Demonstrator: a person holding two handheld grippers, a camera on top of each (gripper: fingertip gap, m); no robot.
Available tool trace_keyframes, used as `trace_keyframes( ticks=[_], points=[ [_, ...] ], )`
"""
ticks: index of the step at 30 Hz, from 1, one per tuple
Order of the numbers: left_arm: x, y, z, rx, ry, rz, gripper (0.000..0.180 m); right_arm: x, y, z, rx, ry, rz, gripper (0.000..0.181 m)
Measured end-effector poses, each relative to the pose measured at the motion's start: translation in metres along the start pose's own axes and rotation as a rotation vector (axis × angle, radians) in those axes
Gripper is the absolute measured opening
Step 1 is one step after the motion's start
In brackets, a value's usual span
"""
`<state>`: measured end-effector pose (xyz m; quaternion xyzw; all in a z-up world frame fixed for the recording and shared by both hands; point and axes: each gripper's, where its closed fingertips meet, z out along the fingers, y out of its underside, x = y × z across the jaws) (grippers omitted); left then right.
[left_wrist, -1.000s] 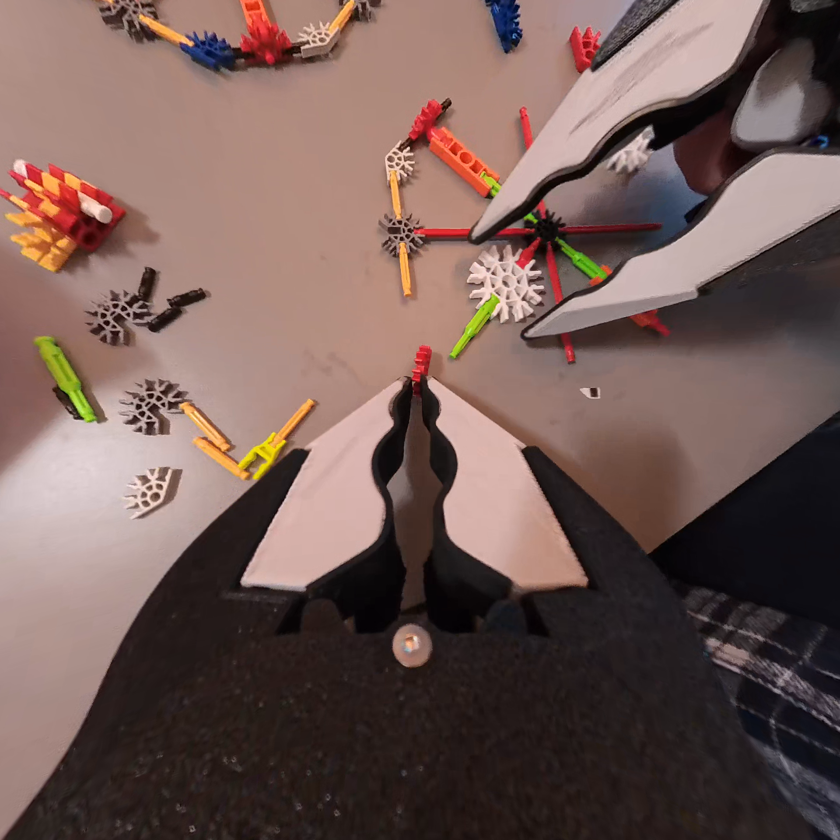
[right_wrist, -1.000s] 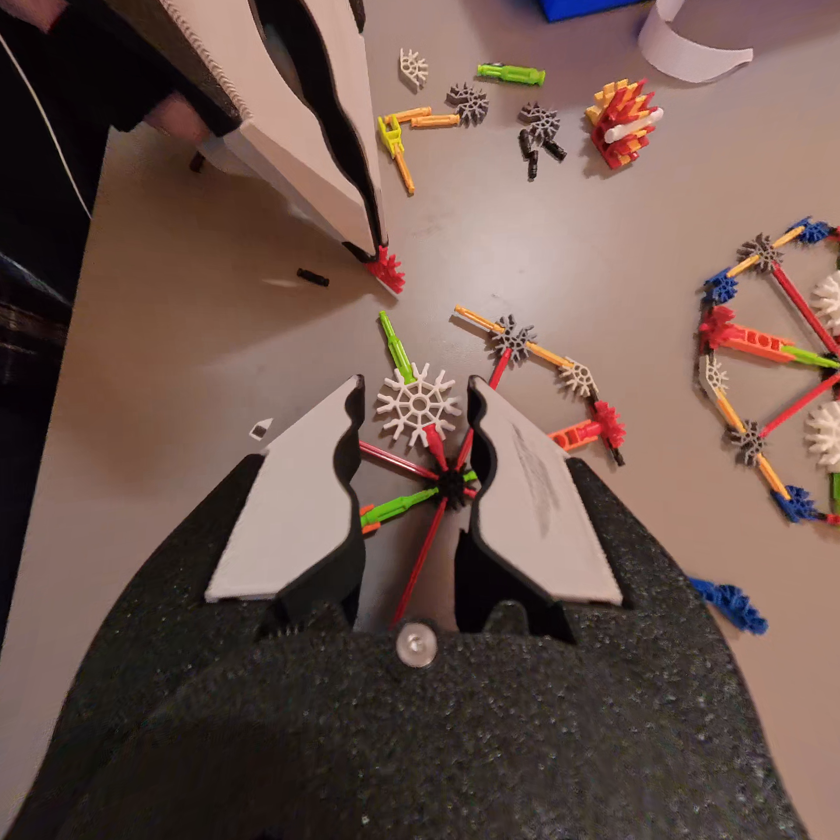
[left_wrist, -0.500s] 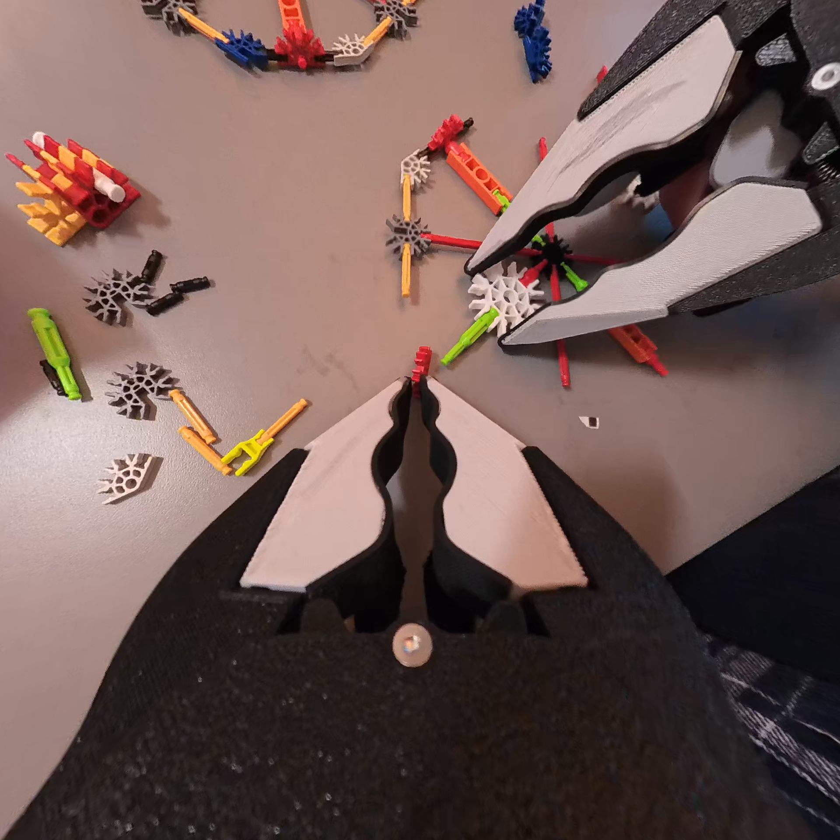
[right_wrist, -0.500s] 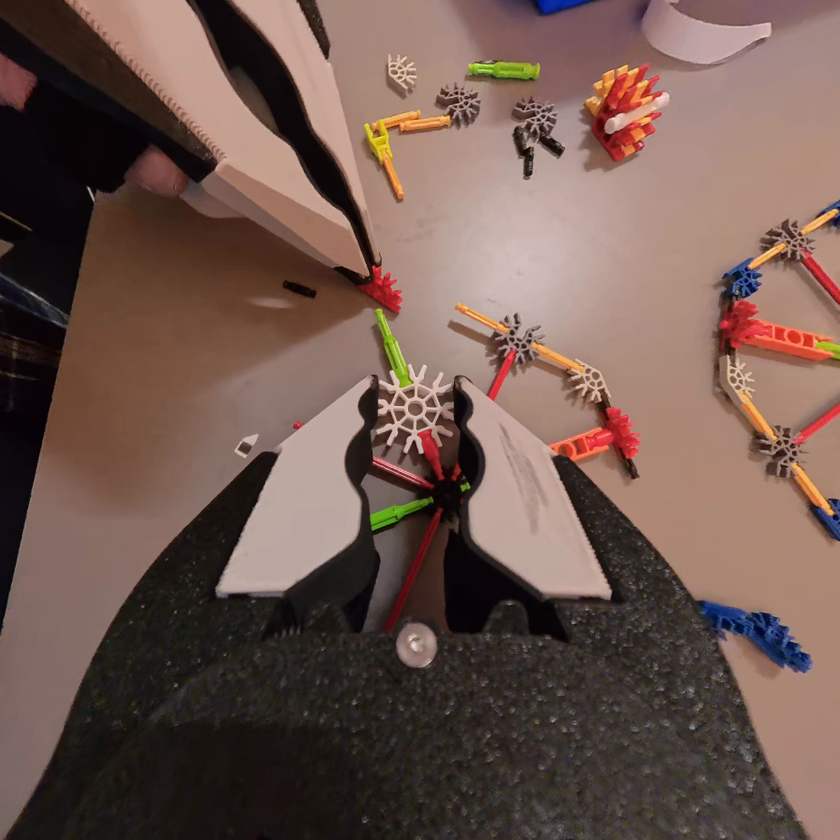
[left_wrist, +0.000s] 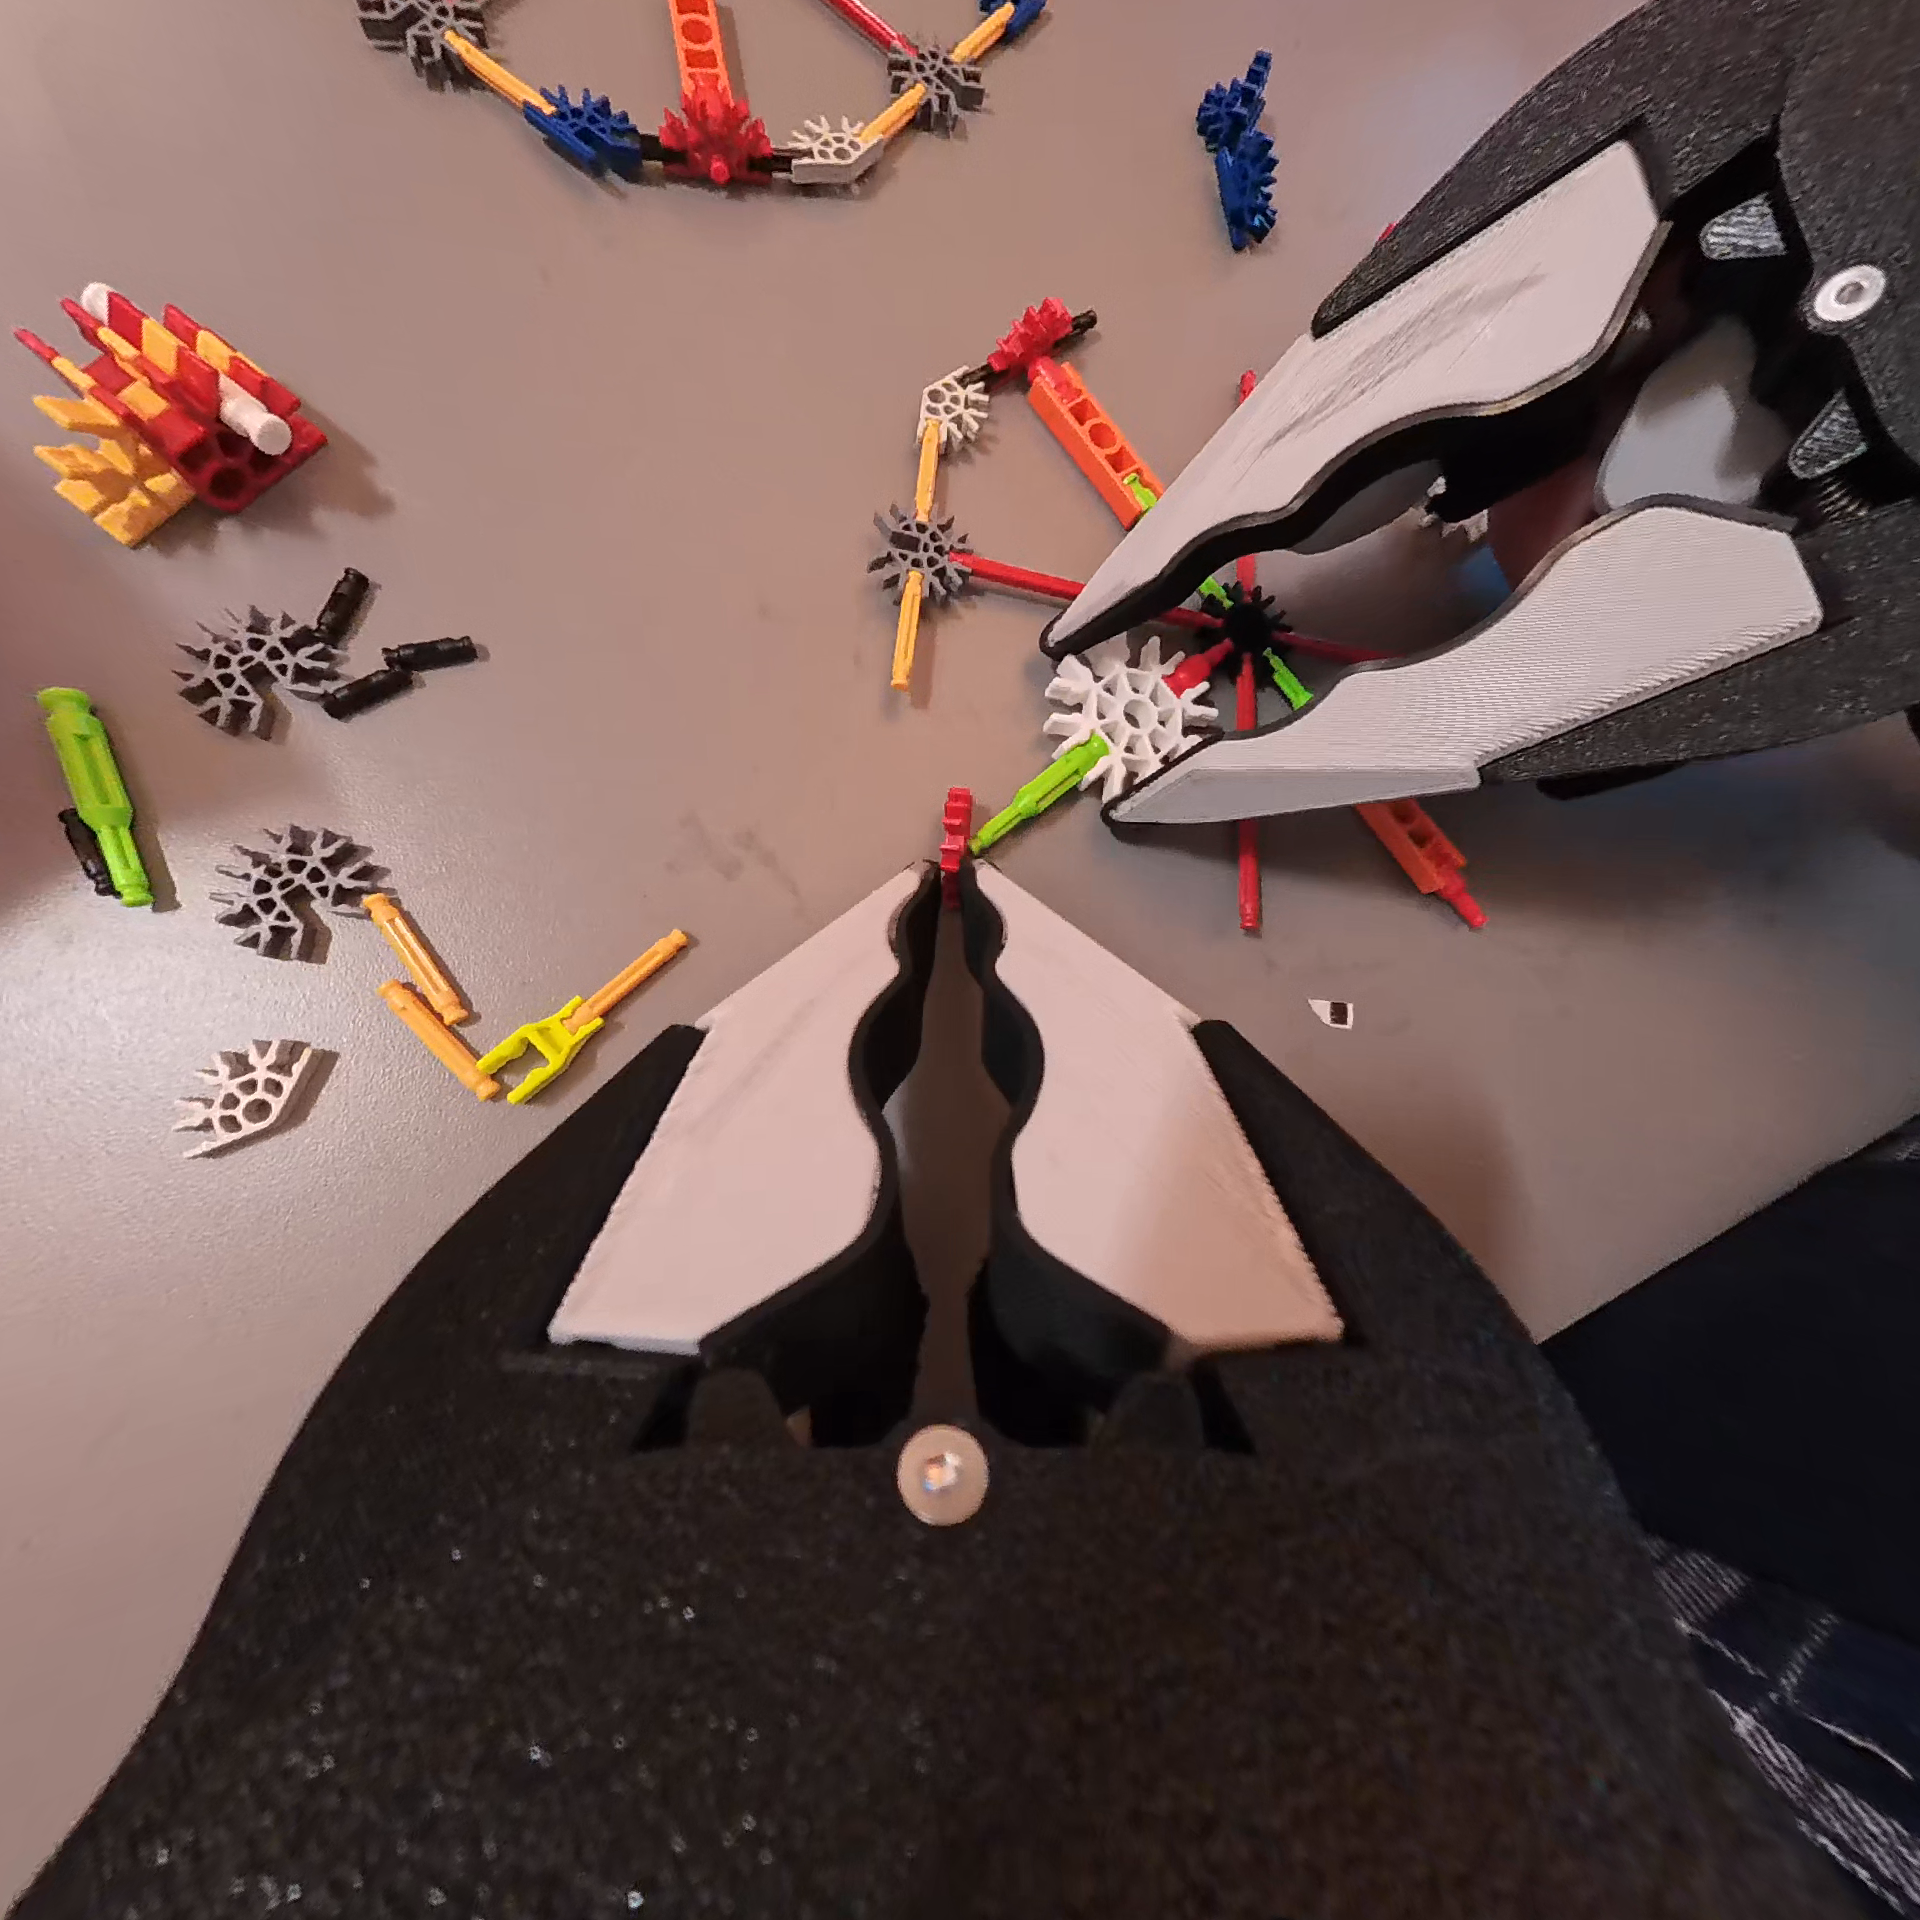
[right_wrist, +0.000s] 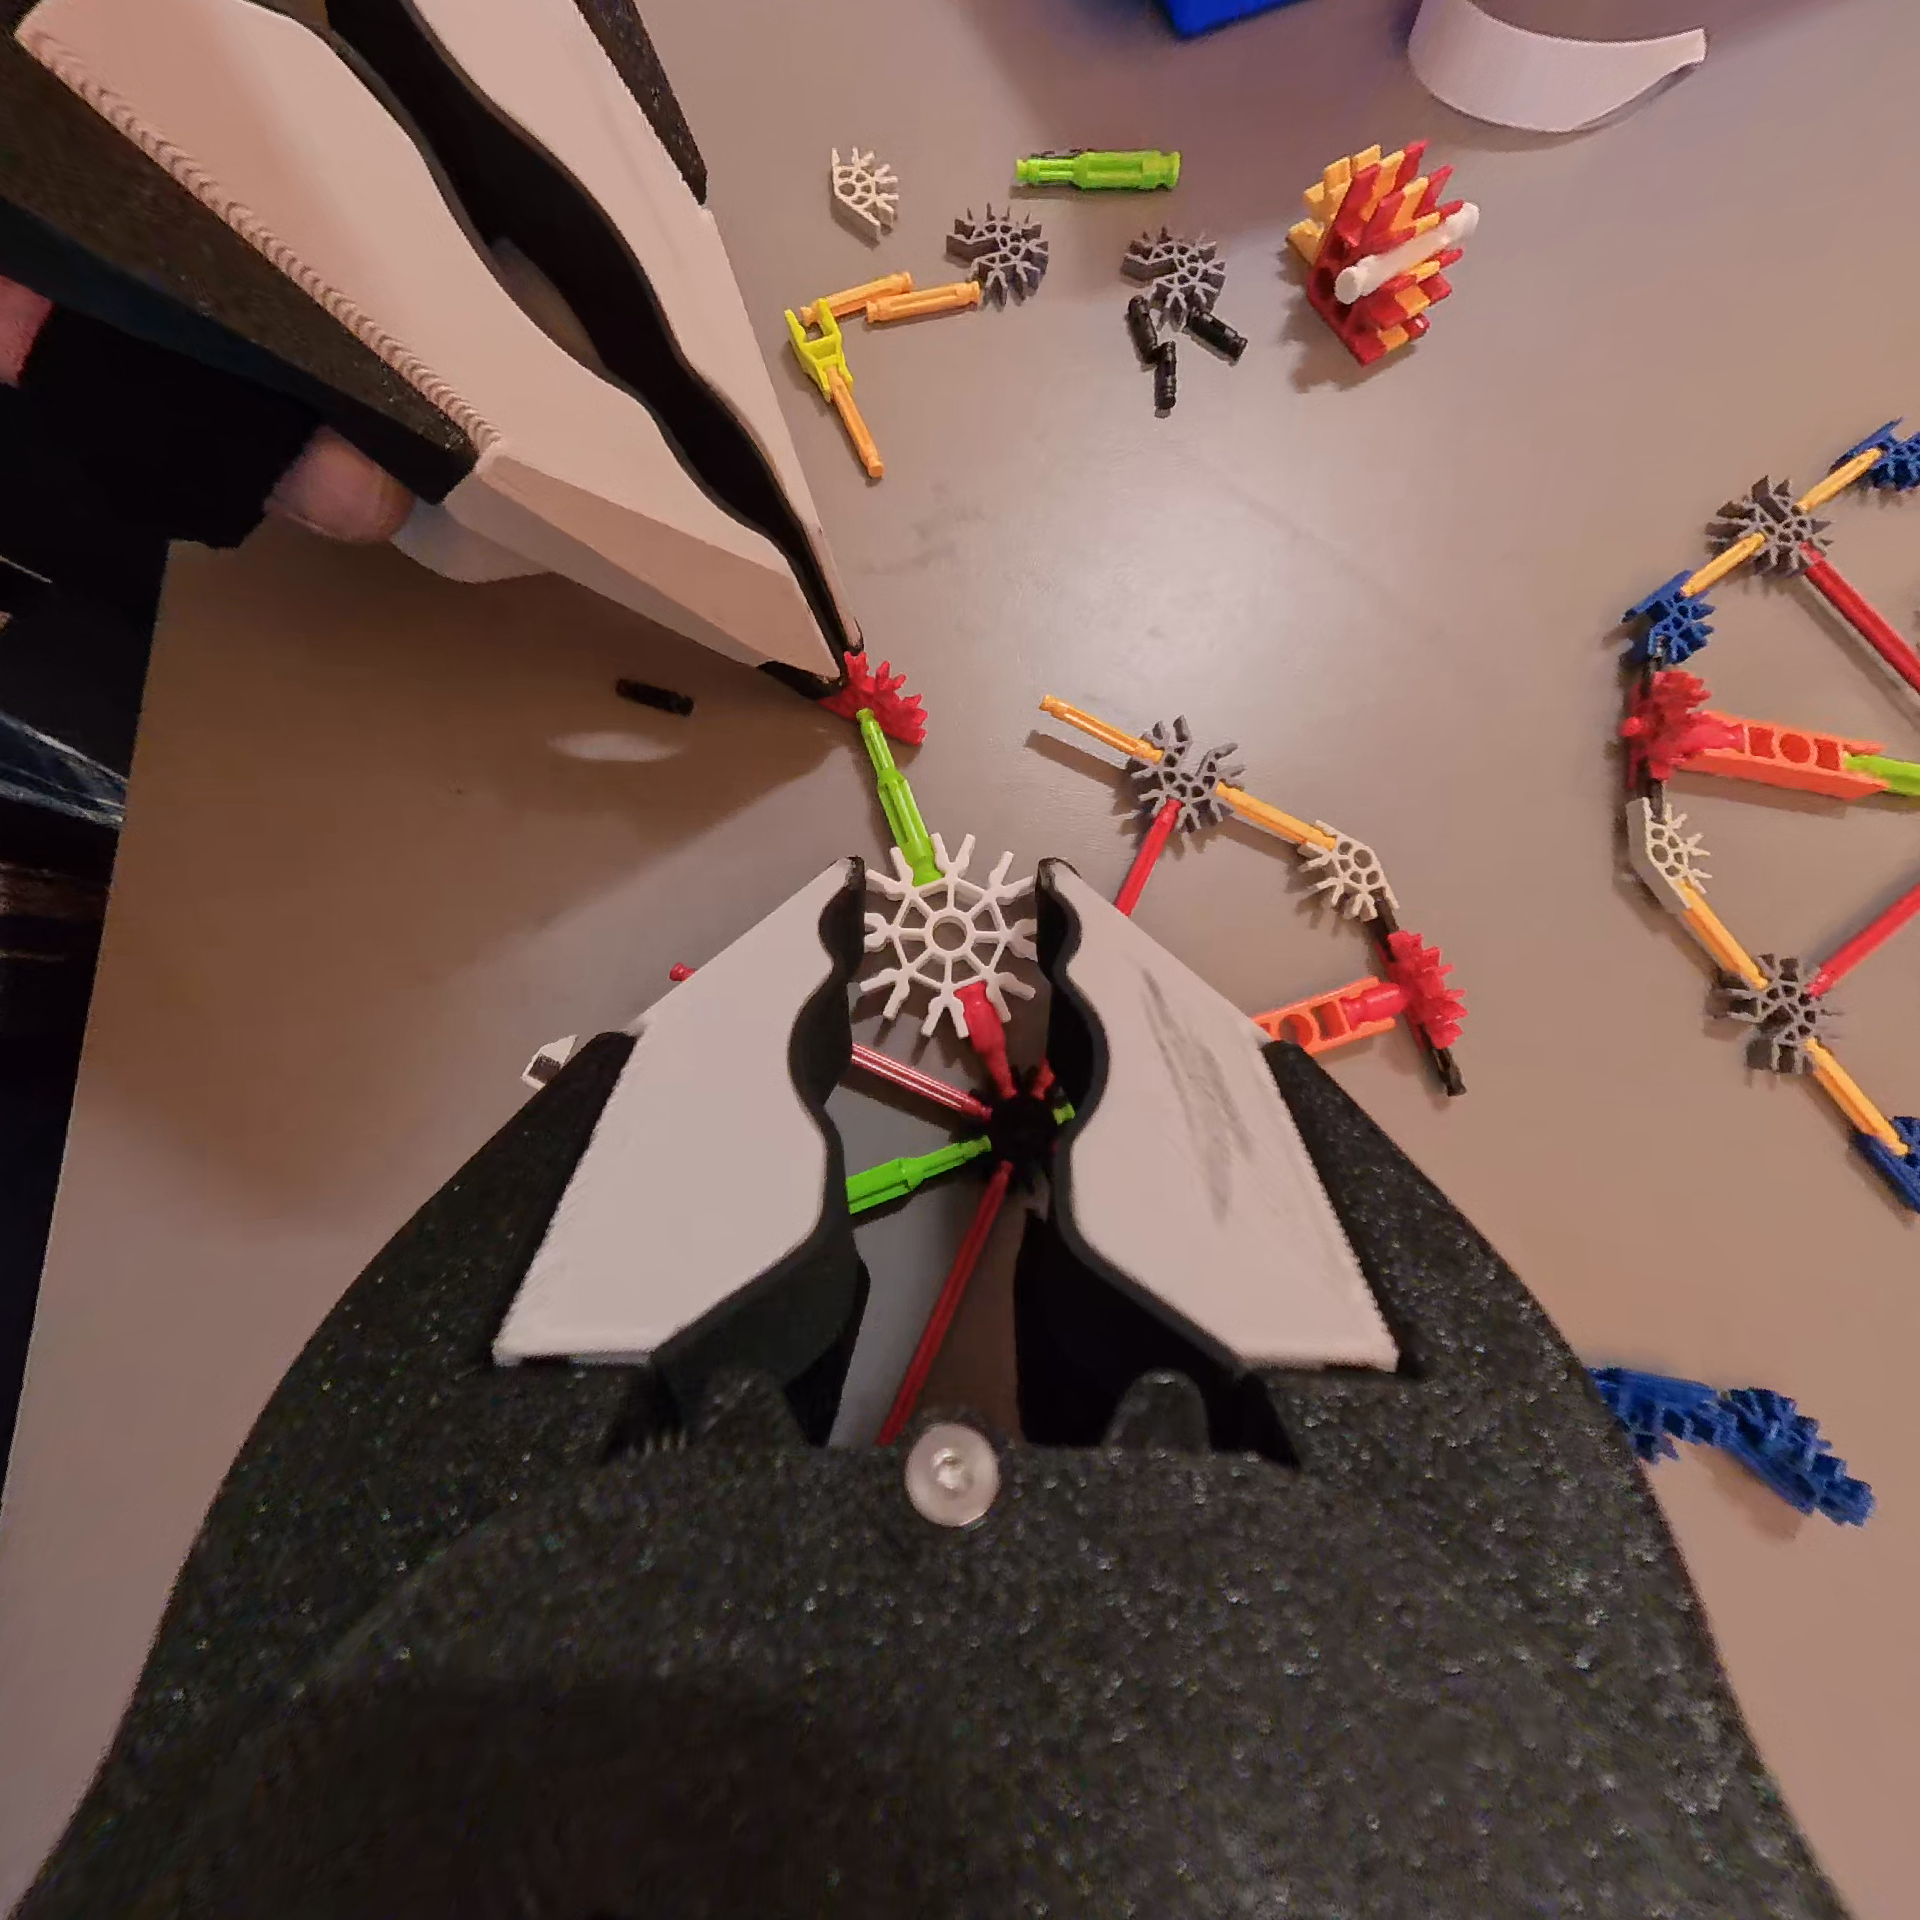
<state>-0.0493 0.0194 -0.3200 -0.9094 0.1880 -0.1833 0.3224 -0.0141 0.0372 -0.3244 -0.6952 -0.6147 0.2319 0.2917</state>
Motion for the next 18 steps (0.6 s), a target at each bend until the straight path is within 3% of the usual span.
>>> trace_keyframes(
  ticks=[12,18],
  points=[
    [0.004,-0.002,0.000,0.014,0.016,0.006,0.000,0.001,-0.002,0.002,0.007,0.014,0.038,0.031],
    [-0.005,-0.004,-0.006,-0.018,-0.013,0.106,0.006,0.000,0.000,0.003,0.000,0.013,0.035,0.031]
  ],
)
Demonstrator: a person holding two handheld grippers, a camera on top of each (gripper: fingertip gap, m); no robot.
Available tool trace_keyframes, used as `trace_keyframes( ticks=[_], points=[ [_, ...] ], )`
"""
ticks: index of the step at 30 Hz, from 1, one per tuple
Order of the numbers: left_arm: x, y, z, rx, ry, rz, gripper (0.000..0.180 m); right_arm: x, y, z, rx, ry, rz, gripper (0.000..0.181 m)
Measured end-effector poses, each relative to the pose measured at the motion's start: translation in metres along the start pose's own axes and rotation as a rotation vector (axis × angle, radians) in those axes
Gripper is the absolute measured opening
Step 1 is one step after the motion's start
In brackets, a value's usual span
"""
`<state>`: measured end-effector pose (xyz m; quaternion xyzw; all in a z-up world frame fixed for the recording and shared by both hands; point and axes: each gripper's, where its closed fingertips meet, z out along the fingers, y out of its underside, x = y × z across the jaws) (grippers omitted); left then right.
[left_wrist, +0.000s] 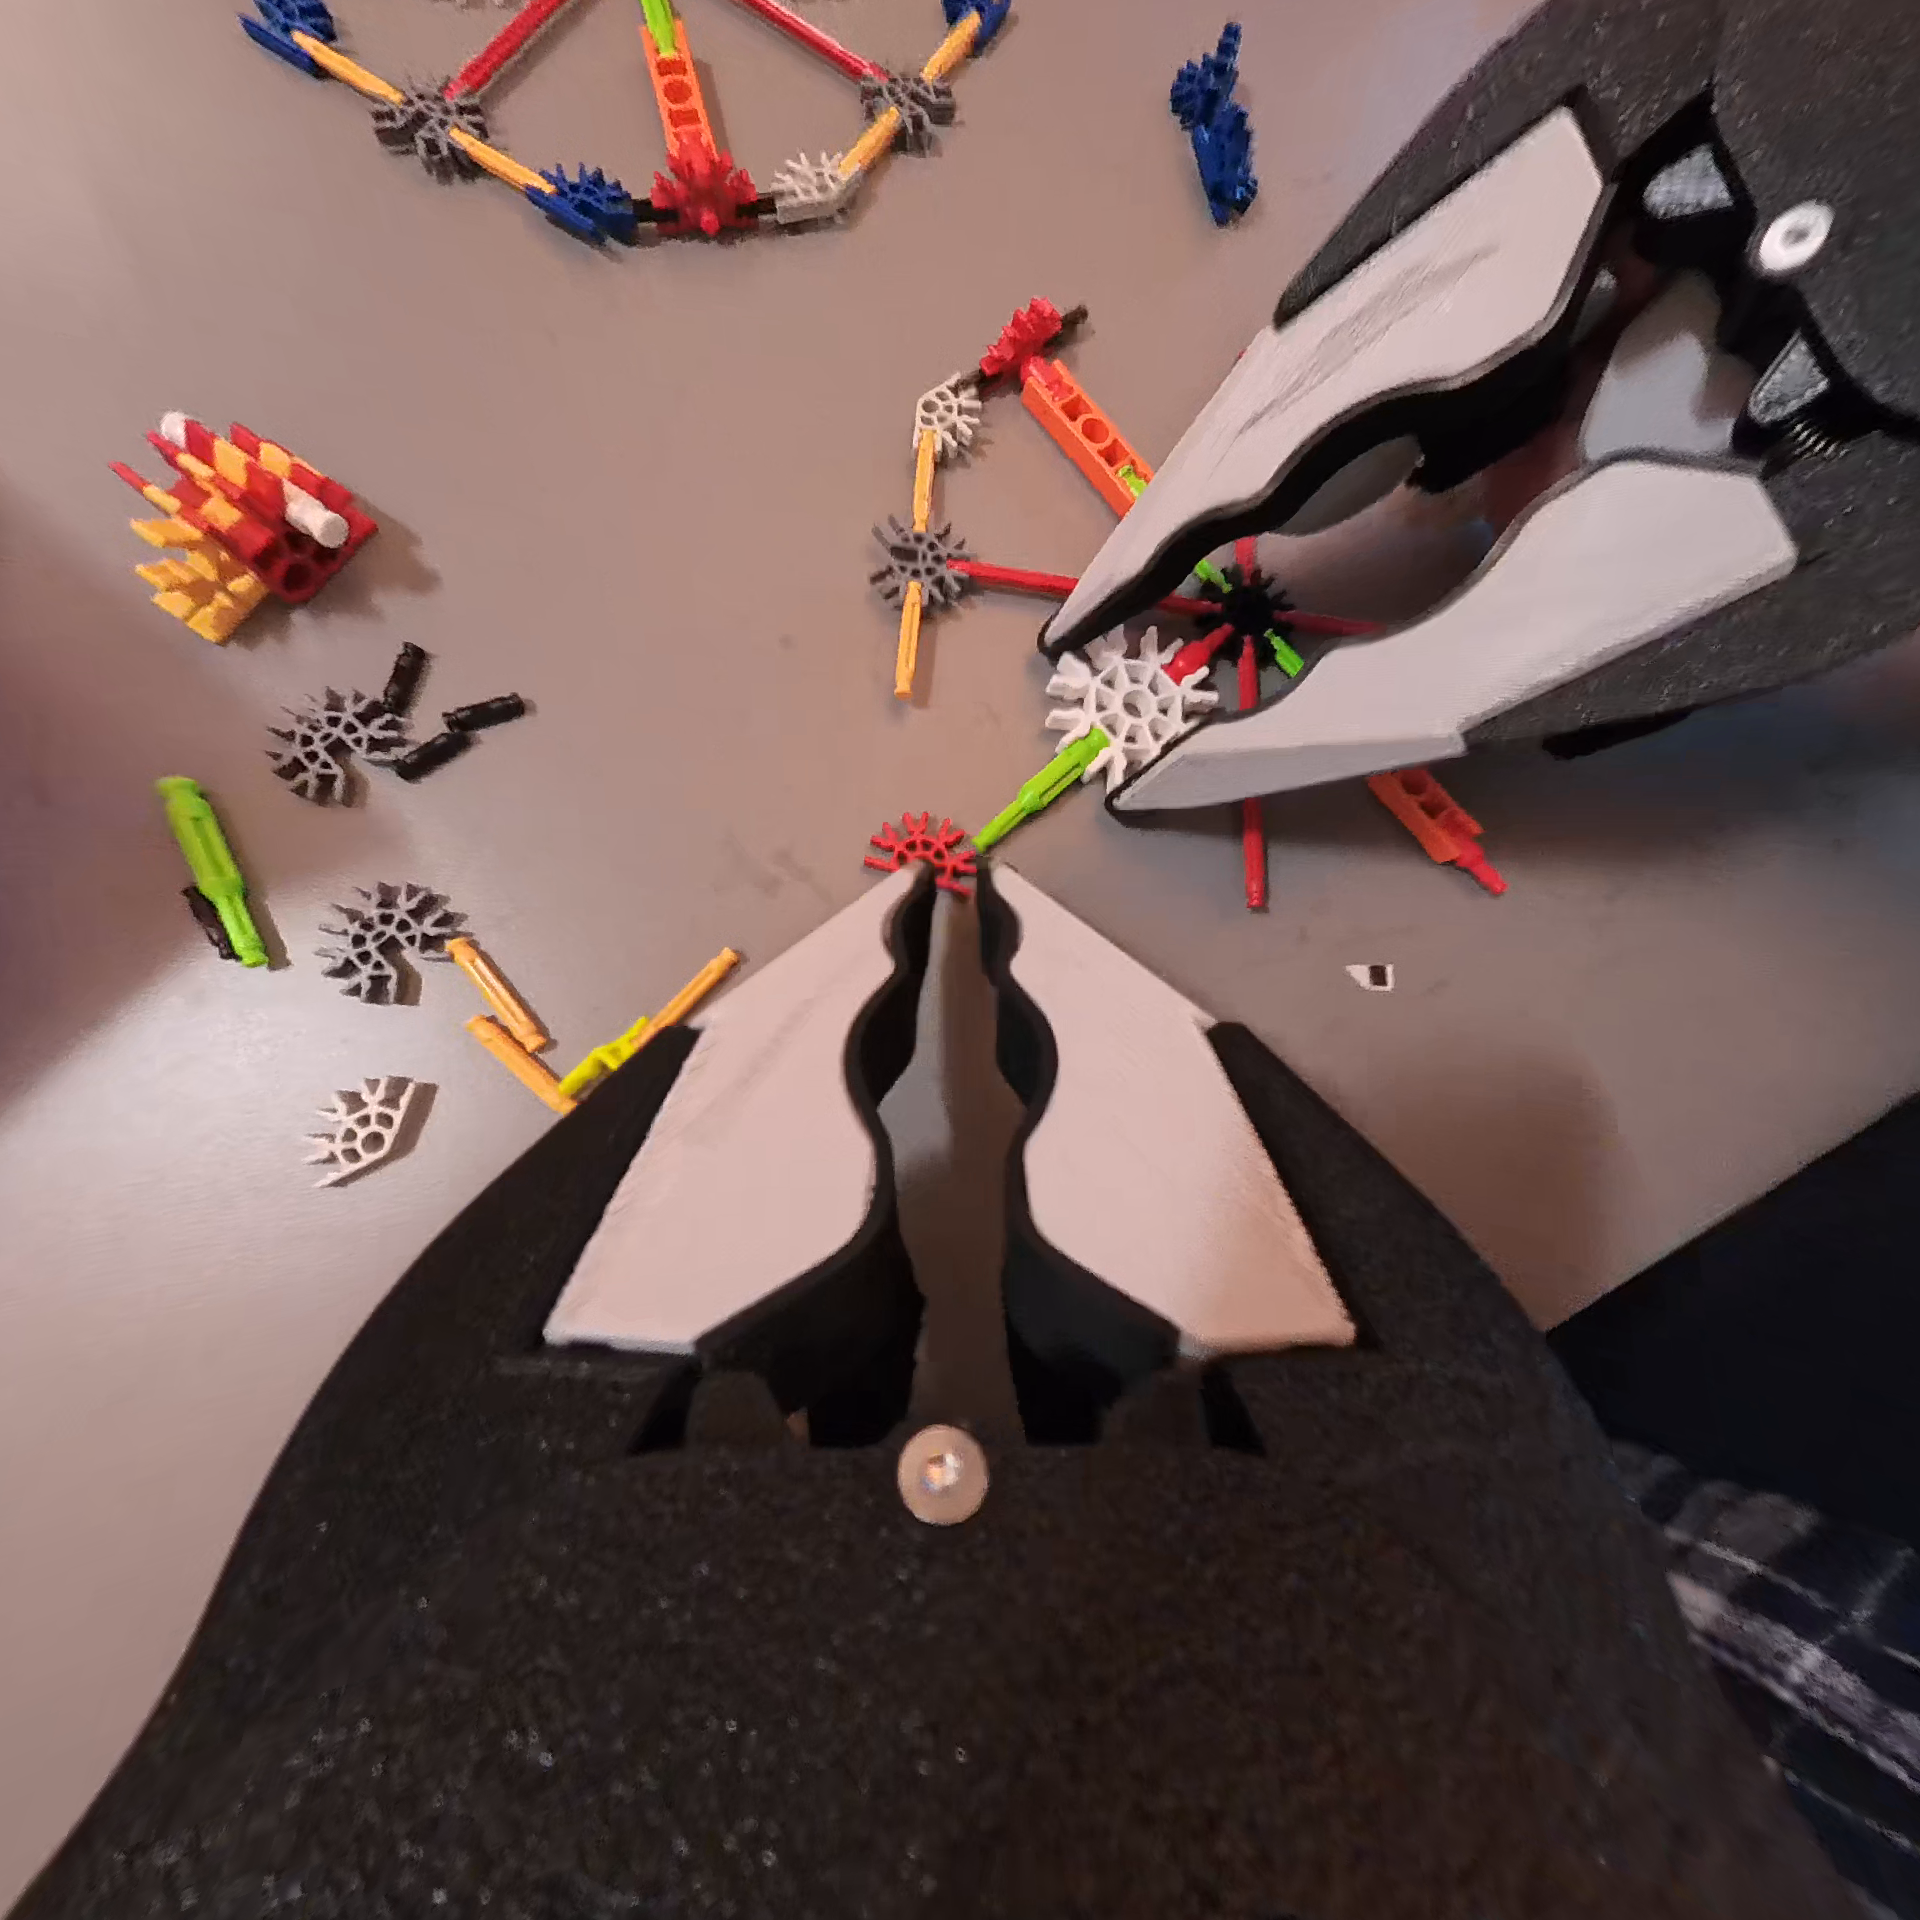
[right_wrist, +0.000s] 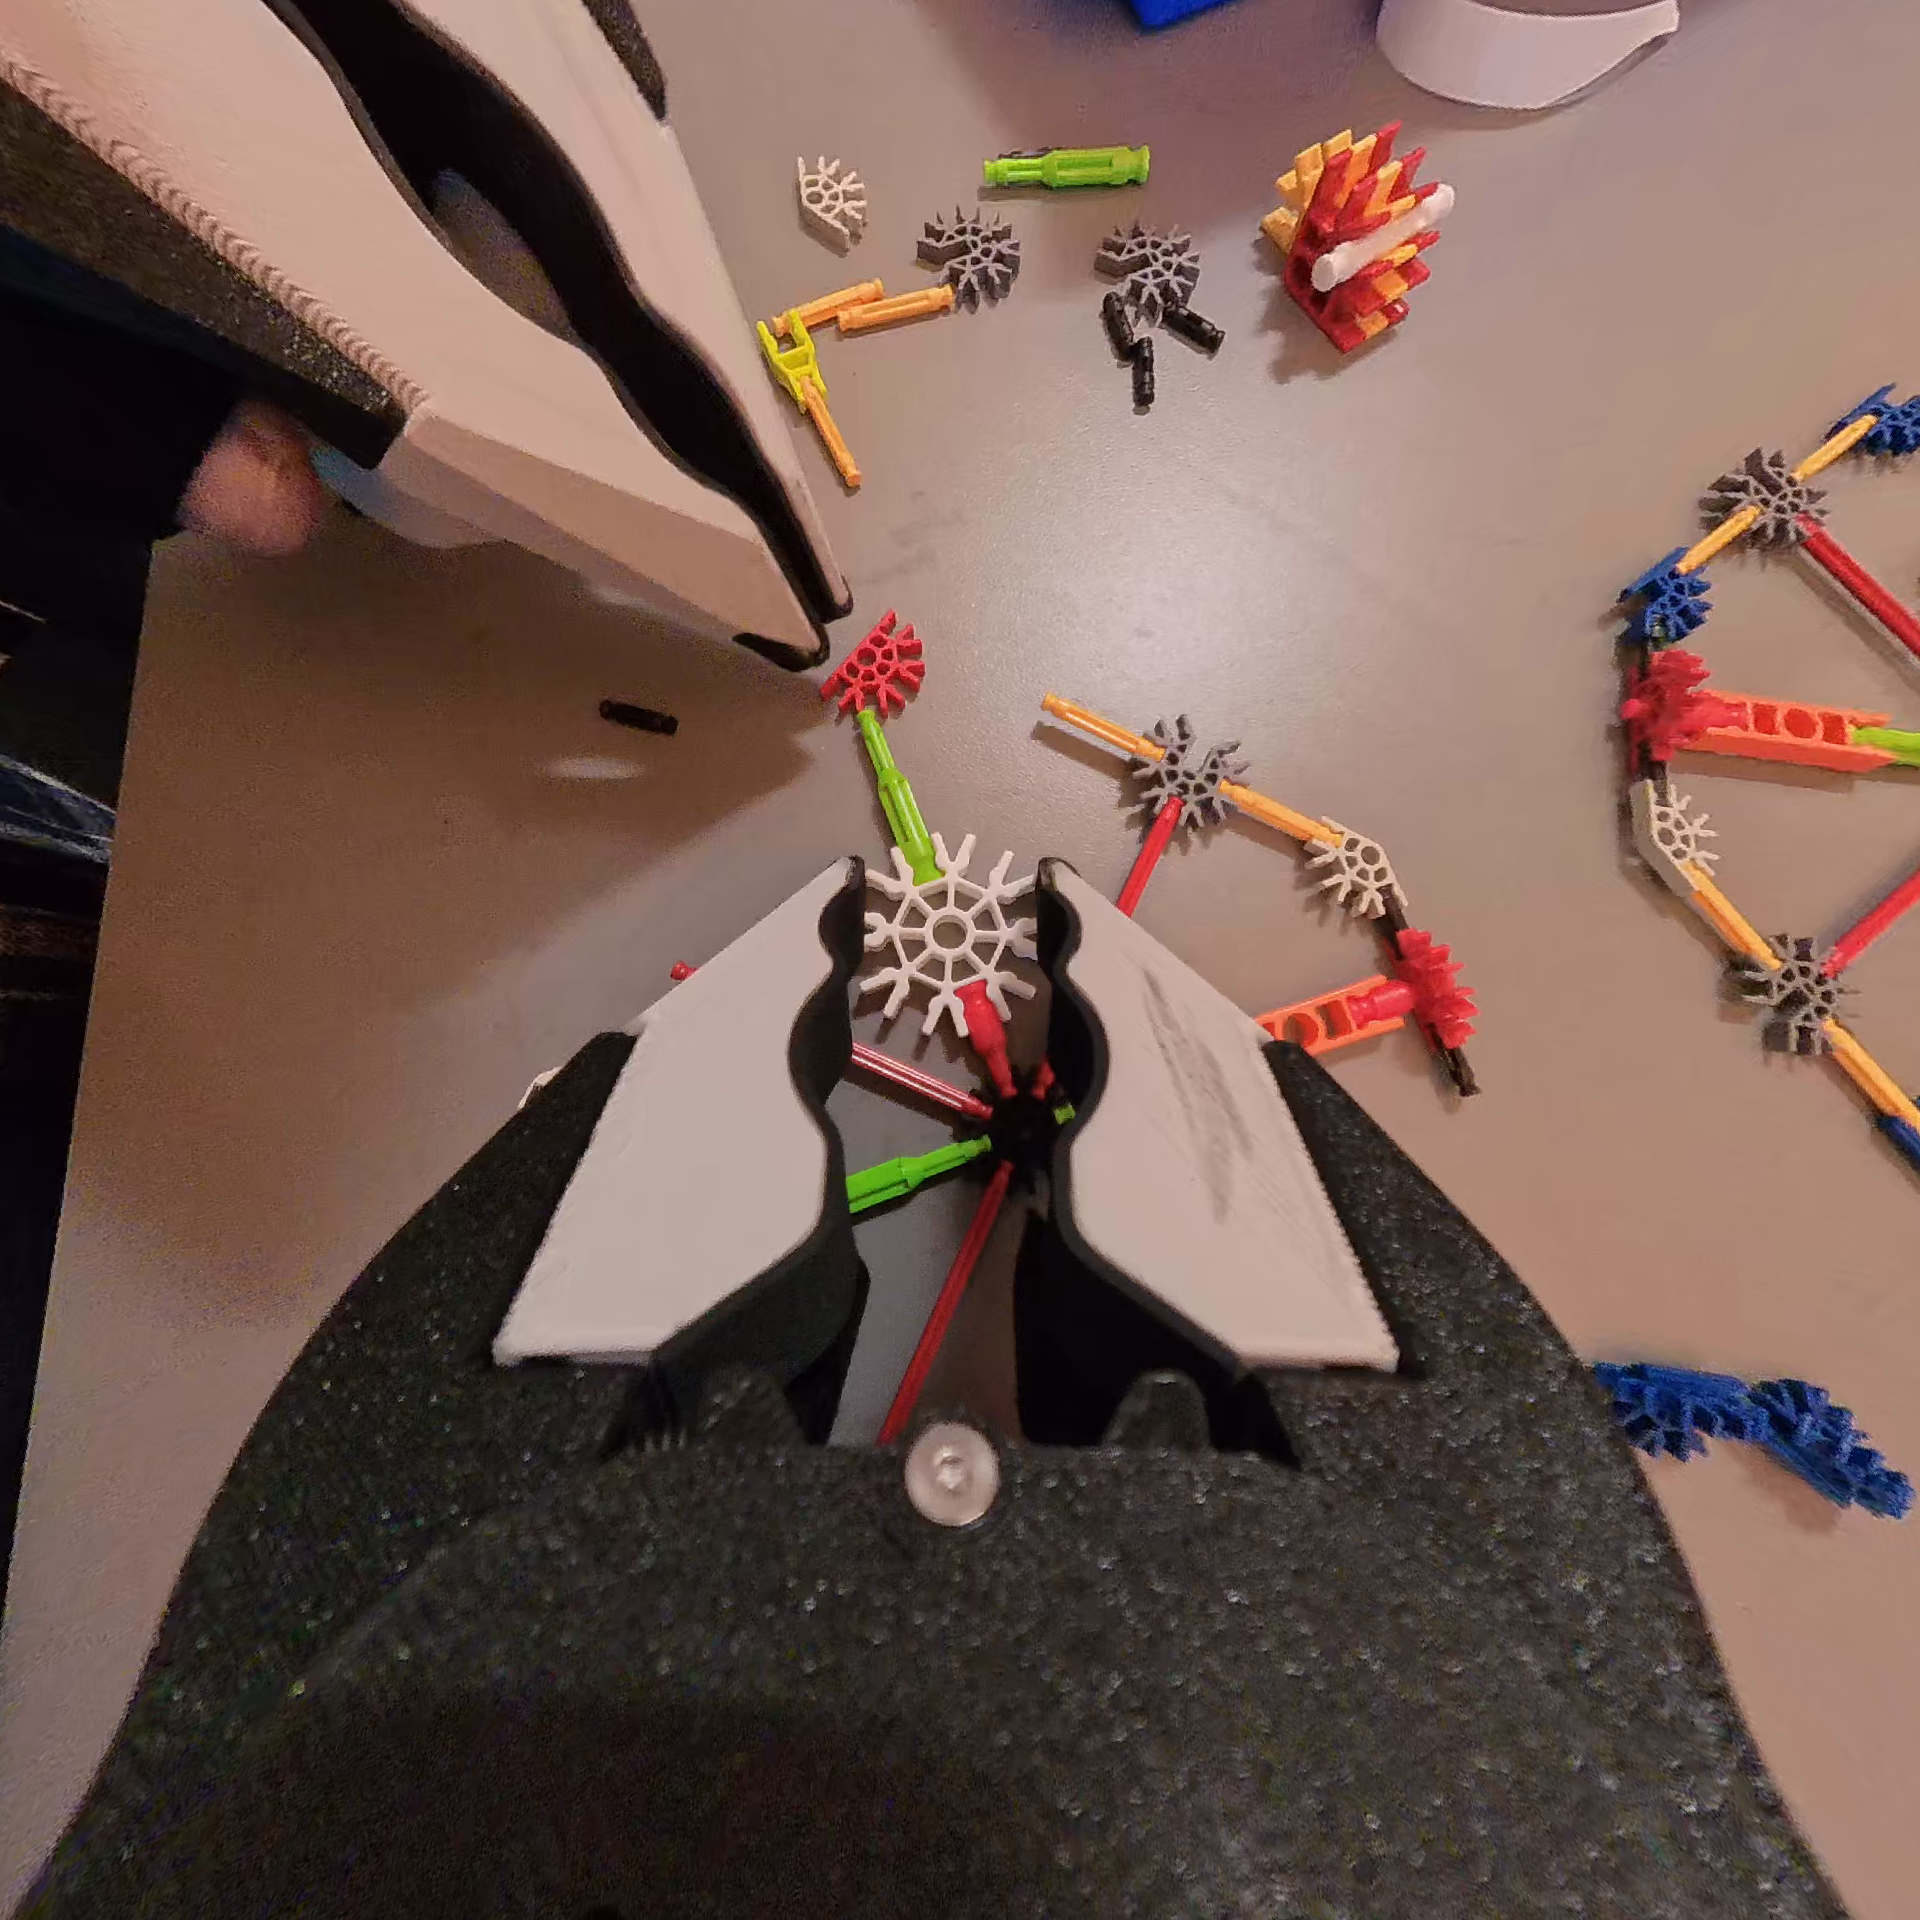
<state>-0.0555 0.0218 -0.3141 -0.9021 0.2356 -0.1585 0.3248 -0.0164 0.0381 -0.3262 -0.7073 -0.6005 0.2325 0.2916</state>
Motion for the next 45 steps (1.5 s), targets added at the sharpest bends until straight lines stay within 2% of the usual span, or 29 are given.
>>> trace_keyframes(
  ticks=[3,6,12,20,28,37,45],
  points=[
    [-0.005,0.005,0.006,-0.080,-0.022,0.072,0.028,-0.001,0.000,0.001,0.002,-0.005,0.001,0.031],
    [-0.007,0.004,0.010,-0.108,-0.024,0.112,0.032,0.000,0.000,0.000,0.002,-0.005,0.003,0.031],
    [-0.012,0.002,0.013,-0.130,-0.041,0.166,0.021,0.002,0.002,-0.001,0.002,-0.004,0.007,0.031],
    [-0.008,0.001,0.013,-0.103,-0.009,0.202,0.021,0.005,0.003,-0.002,0.001,-0.004,0.013,0.031],
    [-0.004,-0.019,0.004,0.054,0.084,0.156,0.021,0.008,0.000,-0.010,0.040,-0.030,0.053,0.031],
    [0.012,-0.049,-0.017,0.283,0.318,0.042,0.021,0.012,-0.014,-0.027,0.143,-0.084,0.132,0.031],
    [0.020,-0.066,-0.032,0.425,0.511,-0.086,0.021,0.012,-0.030,-0.046,0.255,-0.148,0.210,0.031]
  ],
)
